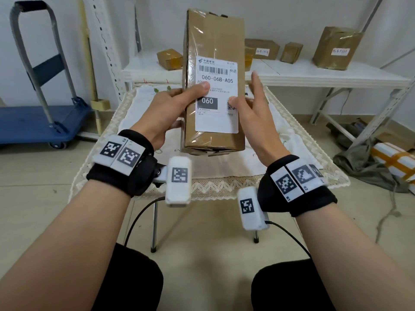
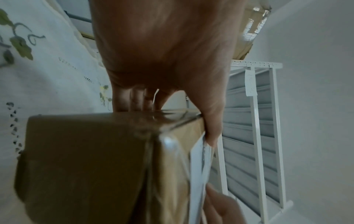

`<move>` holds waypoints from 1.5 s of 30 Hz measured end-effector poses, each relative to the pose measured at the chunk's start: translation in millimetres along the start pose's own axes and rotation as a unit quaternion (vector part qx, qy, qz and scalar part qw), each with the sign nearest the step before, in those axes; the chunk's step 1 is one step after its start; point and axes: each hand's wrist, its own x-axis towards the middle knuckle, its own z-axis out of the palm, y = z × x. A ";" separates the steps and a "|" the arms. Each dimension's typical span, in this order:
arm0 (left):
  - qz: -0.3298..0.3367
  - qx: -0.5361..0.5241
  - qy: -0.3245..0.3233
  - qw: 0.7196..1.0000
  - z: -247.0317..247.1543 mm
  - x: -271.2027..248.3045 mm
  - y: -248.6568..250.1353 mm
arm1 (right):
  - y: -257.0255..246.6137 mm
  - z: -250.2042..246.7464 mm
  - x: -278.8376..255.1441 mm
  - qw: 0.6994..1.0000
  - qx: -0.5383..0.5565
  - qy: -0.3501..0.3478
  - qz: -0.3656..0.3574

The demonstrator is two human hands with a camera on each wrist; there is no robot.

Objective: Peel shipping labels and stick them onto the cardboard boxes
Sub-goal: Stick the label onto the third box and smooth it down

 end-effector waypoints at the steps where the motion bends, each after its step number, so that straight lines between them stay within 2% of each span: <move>1: 0.006 -0.004 0.011 1.000 2.8 -0.9 1.2 | -0.3 0.3 -0.9 0.999 -0.031 0.009 -0.036; 5: 0.032 -0.003 0.036 0.999 11.1 -1.6 2.6 | -1.2 2.1 -4.7 0.959 -0.209 0.023 -0.192; 8: 0.047 -0.001 0.027 0.999 17.3 -3.2 3.5 | -1.0 6.1 -8.9 0.926 -0.310 0.024 -0.213; 11: 0.052 0.004 0.020 0.998 18.5 -4.3 4.4 | 2.3 6.3 -8.5 0.915 -0.351 0.035 -0.195; 24: 0.047 0.013 0.013 0.999 17.7 -7.3 3.1 | 9.2 -9.1 10.8 0.943 -0.294 0.088 -0.133; 29: 0.052 0.018 0.015 0.998 18.5 -7.2 3.3 | 3.8 0.6 4.9 0.926 -0.319 0.076 -0.186; 36: 0.073 0.037 0.003 0.997 19.2 -9.3 4.4 | 0.7 -4.8 8.4 0.929 -0.304 0.110 -0.179; 45: 0.040 0.044 -0.005 0.998 17.3 -10.7 1.6 | 10.2 -20.0 20.3 0.955 -0.244 0.142 -0.094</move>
